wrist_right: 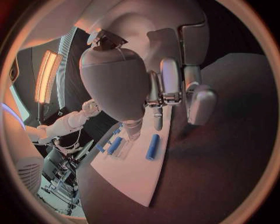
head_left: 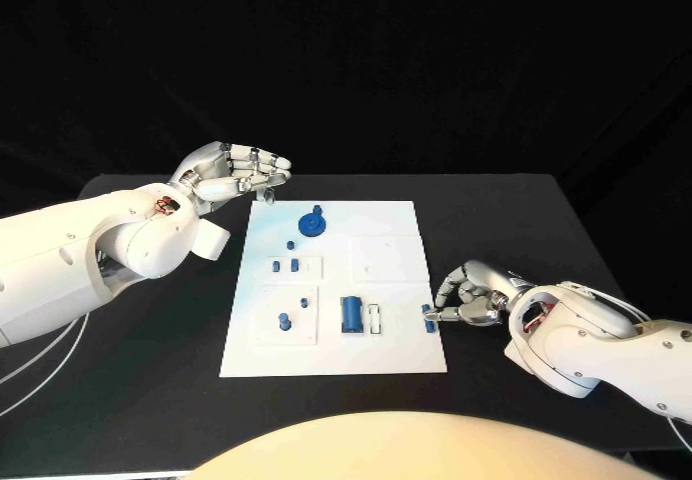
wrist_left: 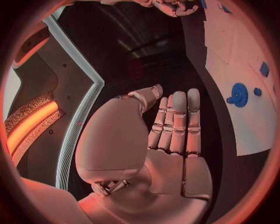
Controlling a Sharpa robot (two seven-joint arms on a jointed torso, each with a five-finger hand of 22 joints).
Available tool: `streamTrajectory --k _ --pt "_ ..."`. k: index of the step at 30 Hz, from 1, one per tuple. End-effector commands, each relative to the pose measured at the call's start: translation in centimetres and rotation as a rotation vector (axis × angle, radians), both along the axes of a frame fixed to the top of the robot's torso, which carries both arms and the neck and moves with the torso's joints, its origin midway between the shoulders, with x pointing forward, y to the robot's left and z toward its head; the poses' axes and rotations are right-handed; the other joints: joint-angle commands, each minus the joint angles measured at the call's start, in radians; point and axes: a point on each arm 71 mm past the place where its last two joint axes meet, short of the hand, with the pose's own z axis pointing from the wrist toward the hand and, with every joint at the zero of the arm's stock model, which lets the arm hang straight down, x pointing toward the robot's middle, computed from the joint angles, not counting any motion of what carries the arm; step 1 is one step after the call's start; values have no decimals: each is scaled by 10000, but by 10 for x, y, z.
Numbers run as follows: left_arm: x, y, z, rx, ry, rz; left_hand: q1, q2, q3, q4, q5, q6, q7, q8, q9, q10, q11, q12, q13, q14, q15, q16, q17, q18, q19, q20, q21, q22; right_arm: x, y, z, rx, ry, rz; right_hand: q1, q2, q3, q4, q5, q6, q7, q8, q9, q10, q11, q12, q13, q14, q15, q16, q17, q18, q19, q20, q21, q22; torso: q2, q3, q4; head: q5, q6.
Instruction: Assemble the parts on the task board
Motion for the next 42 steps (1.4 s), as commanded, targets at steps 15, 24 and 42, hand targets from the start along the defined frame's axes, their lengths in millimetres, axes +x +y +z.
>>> streamTrajectory --k 15,24,42 --pt "-1 -1 1 -134 -43 -132 -26 59 -75 4 -9 -42 -10 36 -9 -65 -23 22 9 -85 -13 25 -11 131 -38 56 -47 -15 2 11 -20 -859 446 286 -171 66 162 -13 -39 260 -73 -2 -4 266 -32 104 1512 874 -11 -6 1798 -136 23 28 96 57 16 -1 5 101 1" --pt "-1 -1 1 -128 -33 -131 -26 59 -75 4 -9 -42 -10 36 -9 -65 -23 22 9 -85 -13 25 -11 131 -38 56 -47 -15 -2 15 -29 -1340 959 713 336 -94 340 -59 5 399 -147 17 -7 272 -103 92 1510 876 -74 -5 1809 -134 29 -28 58 75 -1 6 -6 125 1" --pt "-1 -1 1 -115 -31 -139 -8 64 -80 4 -8 -48 -11 52 -14 -82 -23 39 13 -93 -14 43 -10 134 -35 59 -54 -16 -3 23 -31 -1989 784 1034 2356 -752 2733 -71 747 743 -180 -340 -349 224 -159 9 1499 879 -137 -6 1838 -153 78 -115 46 241 1 -6 -1 138 1"
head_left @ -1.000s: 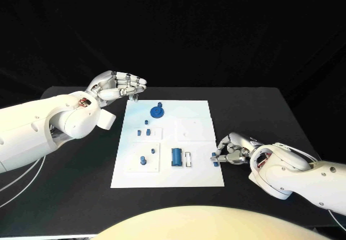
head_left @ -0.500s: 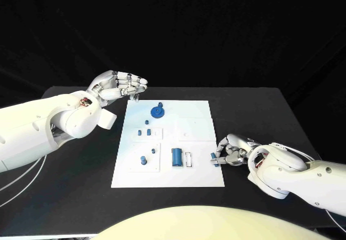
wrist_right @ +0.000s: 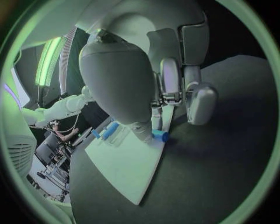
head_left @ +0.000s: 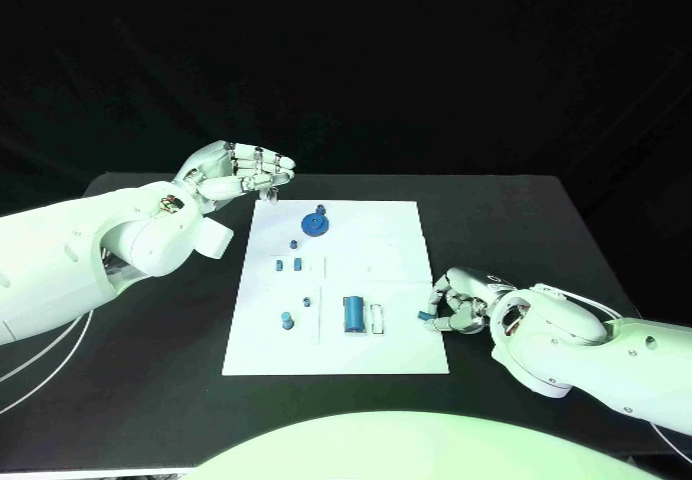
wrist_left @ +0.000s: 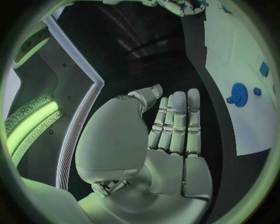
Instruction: Assemble the parts on the task board
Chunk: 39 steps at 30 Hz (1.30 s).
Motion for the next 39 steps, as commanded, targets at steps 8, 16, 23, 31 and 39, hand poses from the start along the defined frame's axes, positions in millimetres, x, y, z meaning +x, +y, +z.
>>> streamTrajectory --k 8,16,23,31,39 --pt "-1 -2 1 -116 -40 -151 -8 64 -52 -24 -8 -48 -11 53 -16 -50 11 39 16 -58 21 43 -10 134 -35 59 -54 -8 -11 6 -8 -85 494 -100 -436 -587 2343 -152 1331 190 -39 107 -507 266 -118 -5 1532 888 -82 8 1884 -174 58 -52 84 344 -2 -17 11 14 2" --pt "-1 -2 1 -115 -43 -151 -8 64 -52 -24 -8 -48 -11 53 -16 -50 11 39 16 -58 21 43 -10 134 -35 59 -54 -8 -6 22 11 1112 283 -321 -954 -766 3212 -351 1833 80 -70 321 -257 321 -139 45 1576 901 -105 28 1943 -191 106 -74 172 457 1 -8 4 30 2" --pt "-1 -3 1 -124 -46 -171 -2 70 -51 -24 -8 -47 -11 59 -17 -52 11 45 18 -60 20 48 -10 134 -33 59 -54 -8 -4 41 13 2002 1056 -392 -1792 -676 3681 -217 1815 -74 -105 485 -44 386 -168 113 1629 913 -127 47 1996 -209 161 -89 252 543 14 -5 7 33 2" --pt "-1 -3 2 -125 -43 -177 7 78 -50 -24 -9 -44 -10 69 -18 -54 11 55 20 -62 20 55 -10 135 -30 59 -55 -6 -2 52 7 2334 1754 -472 -2280 -645 3833 -121 1803 -111 -105 553 42 416 -168 150 1659 914 -127 47 1999 -215 187 -93 264 572 8 1 -8 68 2" --pt "-2 -4 2 -132 -40 -203 7 78 -50 -24 -9 -44 -10 69 -18 -54 11 55 20 -62 20 55 -10 135 -30 59 -55 -6 1 64 0 2464 2150 -485 -3211 -537 3906 -61 1348 -72 -124 634 130 455 -179 198 1701 917 -135 52 2012 -218 216 -98 245 603 16 11 9 74 2"
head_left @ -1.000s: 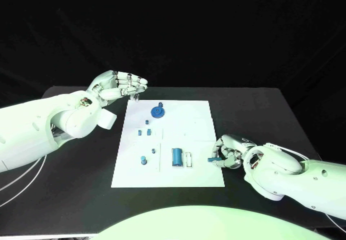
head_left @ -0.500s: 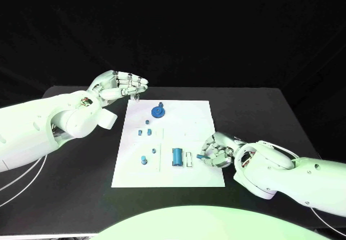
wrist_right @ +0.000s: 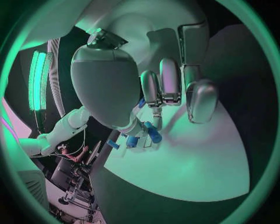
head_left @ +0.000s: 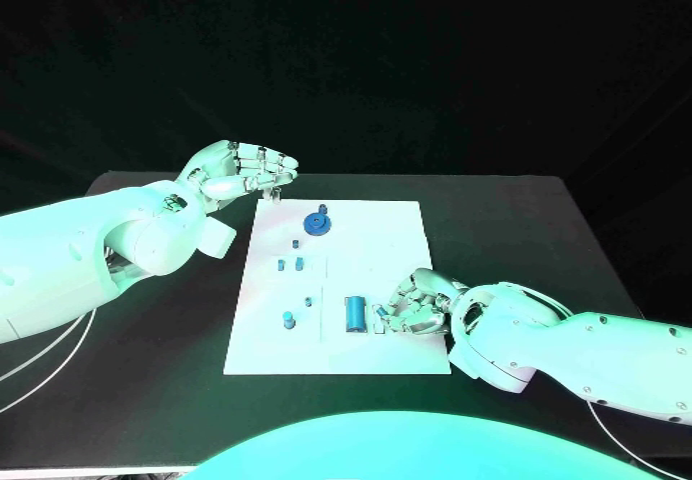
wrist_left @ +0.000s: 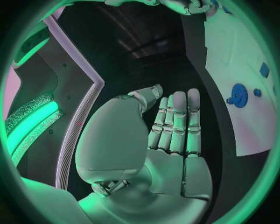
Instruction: Assemble the parts on the task board
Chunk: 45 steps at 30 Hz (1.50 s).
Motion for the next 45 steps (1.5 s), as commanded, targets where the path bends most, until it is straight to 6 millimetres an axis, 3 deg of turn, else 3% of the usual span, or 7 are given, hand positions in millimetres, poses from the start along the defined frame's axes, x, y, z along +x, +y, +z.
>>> streamTrajectory --k 1,6,27,34,36,45 --pt "-1 -3 1 -120 -35 -164 7 78 -50 -23 -9 -44 -10 69 -9 -51 15 55 15 -62 21 55 -10 135 -30 59 -55 -9 -1 5 -4 205 486 45 -310 7 27 19 -19 10 -32 454 606 492 -73 46 1701 920 -66 53 2020 -61 72 -28 -4 597 9 9 15 -4 2" --pt "-1 -2 1 -115 -29 -160 6 86 -52 -16 -9 -45 -9 77 -12 -57 16 63 17 -64 22 62 -11 135 -28 60 -56 -8 1 9 -7 171 545 30 -527 24 -48 21 188 42 -40 482 629 510 -80 73 1723 921 -74 55 2025 -66 88 -36 12 617 6 -2 10 -2 2" --pt "-1 -2 1 -98 19 -204 4 83 -57 -12 -9 -49 -8 81 -14 -63 17 69 18 -67 23 66 -12 135 -27 60 -58 -8 5 13 -11 -377 545 371 -984 95 -215 36 8 134 -70 532 657 505 -99 41 1706 911 -86 37 1980 -52 77 -43 -93 599 -6 1 0 11 2" --pt "-1 -2 1 -91 24 -204 4 83 -57 -12 -9 -49 -8 81 -14 -63 17 69 18 -67 23 66 -12 135 -27 60 -58 -8 4 15 -9 -332 401 417 -1314 15 -393 56 -278 138 -67 544 663 502 -100 28 1703 909 -88 32 1970 -49 75 -47 -137 597 -3 2 8 13 2" --pt "-1 -2 1 -90 25 -204 4 83 -57 -12 -9 -49 -8 81 -14 -63 17 69 18 -67 23 66 -12 135 -27 60 -58 -8 3 15 -9 -308 374 439 -1595 -19 -547 66 -589 144 -60 541 656 502 -93 22 1703 910 -82 32 1971 -51 83 -43 -147 606 -3 3 7 14 2" --pt "-1 -2 1 -89 26 -205 4 83 -57 -12 -9 -49 -8 81 -14 -63 17 69 18 -67 23 66 -12 135 -27 60 -58 -8 0 9 -6 -295 262 552 -1910 -92 -844 50 -625 159 -61 543 652 507 -90 27 1711 909 -82 30 1969 -52 92 -43 -167 617 -15 2 -1 29 2"
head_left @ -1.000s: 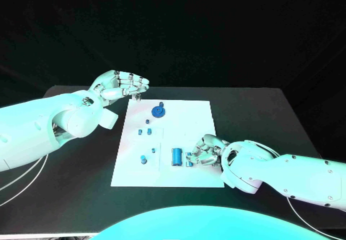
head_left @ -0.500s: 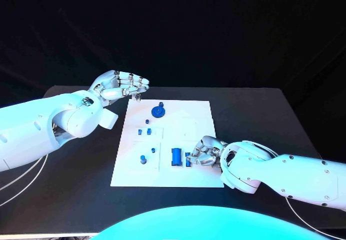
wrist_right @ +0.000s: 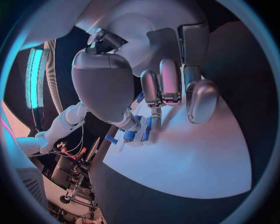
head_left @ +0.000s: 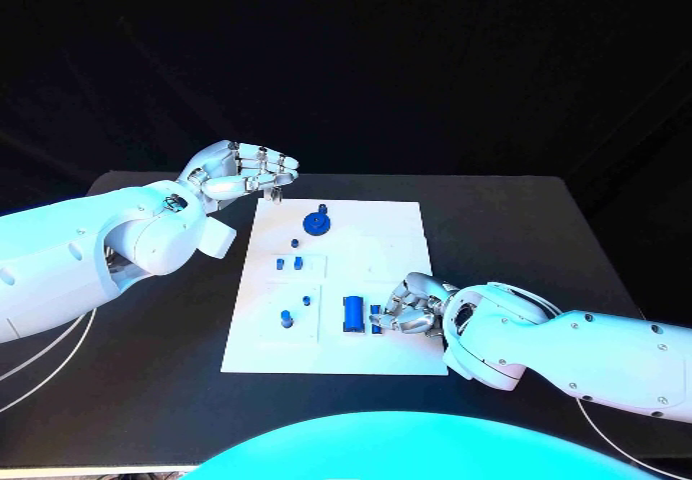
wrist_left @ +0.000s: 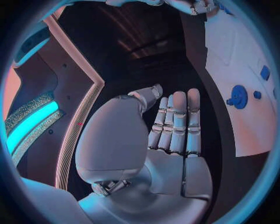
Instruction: Assemble the parts on the task board
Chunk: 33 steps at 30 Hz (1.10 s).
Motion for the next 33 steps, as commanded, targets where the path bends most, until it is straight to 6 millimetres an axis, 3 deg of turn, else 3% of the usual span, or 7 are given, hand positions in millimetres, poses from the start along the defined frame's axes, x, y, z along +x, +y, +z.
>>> streamTrajectory --k 1,6,7,8,10,23,33 --pt "-1 -2 1 -92 -2 -166 4 83 -57 -12 -9 -49 -8 34 -16 -63 17 69 13 -67 23 66 -12 135 -27 60 -58 -9 -2 -3 1 -31 -169 376 20 -82 -149 -41 -172 -23 -11 29 -5 465 -70 -10 1719 910 -88 31 1975 -47 55 -11 -71 621 -11 2 -10 17 2" --pt "0 -1 1 -89 -8 -150 4 83 -57 -12 -9 -49 -8 34 -16 -63 17 69 13 -67 23 66 -12 135 -27 60 -58 -9 -3 -6 1 -110 -202 613 608 -259 -331 -218 -936 -72 -8 19 -7 448 -65 -41 1708 909 -88 27 1968 -44 53 -12 -133 627 -22 3 -36 8 2" --pt "0 -2 1 -91 -9 -154 4 83 -57 -12 -9 -49 -8 34 -16 -63 17 69 13 -67 23 66 -12 135 -27 60 -58 -9 -3 -7 1 -146 -219 662 867 -295 -364 -313 -1172 -72 -12 18 -10 451 -70 -32 1716 910 -90 29 1973 -43 56 -12 -142 634 -24 2 -33 -2 2" --pt "0 -2 1 -93 -9 -160 4 83 -57 -12 -9 -49 -8 34 -16 -63 17 69 13 -67 23 66 -12 135 -27 60 -58 -9 -3 -7 0 -182 -237 699 1196 -264 -364 -424 -1821 -65 -19 9 -24 447 -79 -39 1715 910 -95 28 1973 -45 63 -16 -142 647 -20 1 -26 -13 2" --pt "0 -2 1 -98 -9 -172 4 83 -57 -12 -9 -49 -8 34 -16 -63 17 69 13 -67 23 66 -12 135 -27 60 -58 -9 -2 -6 -1 -255 -288 757 1456 -238 -369 -499 -2095 -52 -29 -5 -45 449 -84 -36 1720 912 -98 31 1982 -45 68 -16 -150 655 -14 2 -16 -25 2" --pt "0 -3 1 -102 -8 -181 3 88 -63 -1 -9 -58 -5 44 -22 -75 19 82 16 -78 25 73 -15 134 -28 62 -65 -10 0 0 -6 -445 -391 864 1568 -127 -346 -457 -2096 3 -31 -11 -72 461 -87 -16 1735 913 -101 33 1987 -49 82 -20 -138 675 11 -6 3 -54 2" --pt "0 -2 1 -94 -2 -170 3 88 -63 -1 -9 -58 -5 44 -22 -75 19 82 16 -78 25 73 -15 134 -28 62 -65 -10 -1 -1 -6 -480 -368 820 1219 -31 -531 -4 -1400 36 -32 -12 -103 465 -87 -25 1735 914 -100 32 1987 -49 101 -21 -171 702 -1 0 -7 -38 2"
